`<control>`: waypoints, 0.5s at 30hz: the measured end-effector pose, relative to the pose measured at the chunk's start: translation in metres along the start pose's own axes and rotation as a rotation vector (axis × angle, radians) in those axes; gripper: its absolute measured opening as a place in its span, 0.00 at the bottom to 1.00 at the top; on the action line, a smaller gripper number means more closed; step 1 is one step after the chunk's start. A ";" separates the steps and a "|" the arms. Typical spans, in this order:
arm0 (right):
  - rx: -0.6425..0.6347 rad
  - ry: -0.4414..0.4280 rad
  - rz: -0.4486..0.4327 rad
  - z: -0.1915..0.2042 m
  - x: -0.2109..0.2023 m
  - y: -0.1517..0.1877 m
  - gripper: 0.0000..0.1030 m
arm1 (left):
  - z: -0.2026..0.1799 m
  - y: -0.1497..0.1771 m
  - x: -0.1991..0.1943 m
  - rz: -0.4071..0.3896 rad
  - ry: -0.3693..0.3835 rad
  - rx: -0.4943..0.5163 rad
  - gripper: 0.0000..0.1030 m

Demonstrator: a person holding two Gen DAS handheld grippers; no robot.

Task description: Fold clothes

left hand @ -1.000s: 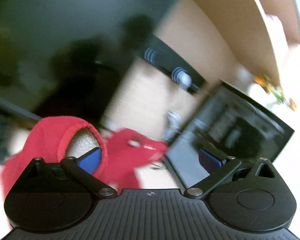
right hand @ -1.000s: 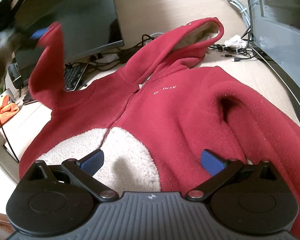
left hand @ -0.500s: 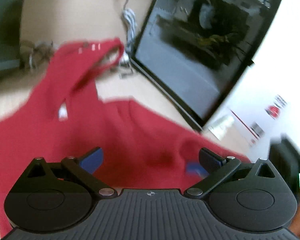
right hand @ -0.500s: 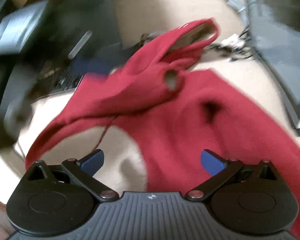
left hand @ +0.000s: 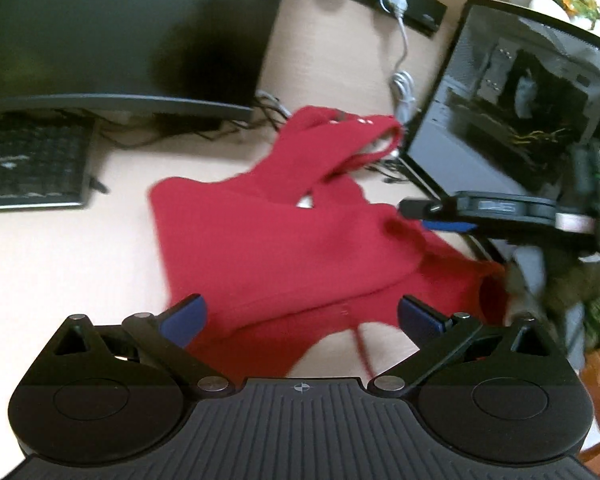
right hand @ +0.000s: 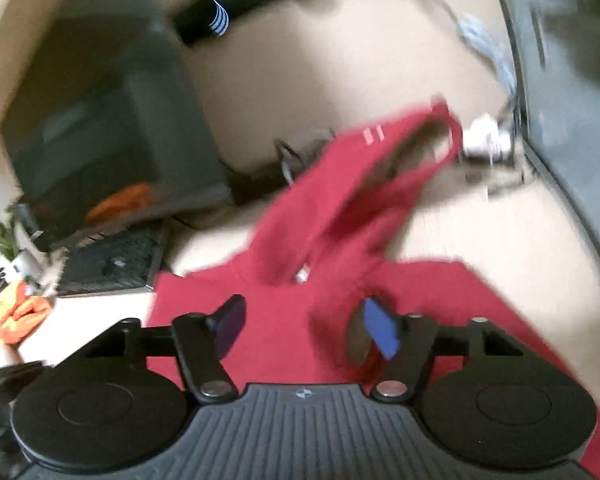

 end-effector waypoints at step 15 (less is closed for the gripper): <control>-0.100 0.105 0.056 -0.004 0.004 -0.009 0.15 | 0.017 0.006 0.008 -0.017 -0.015 0.016 1.00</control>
Point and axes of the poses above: each gripper's, at about its wrist camera, not at the fingertips, and x roughly the way its jaws point, z to its left, y to its underside, the point moved 2 cm from there along x, roughly the way its jaws point, and after that the axes turned 15 degrees about -x, right-handed, at the moved point
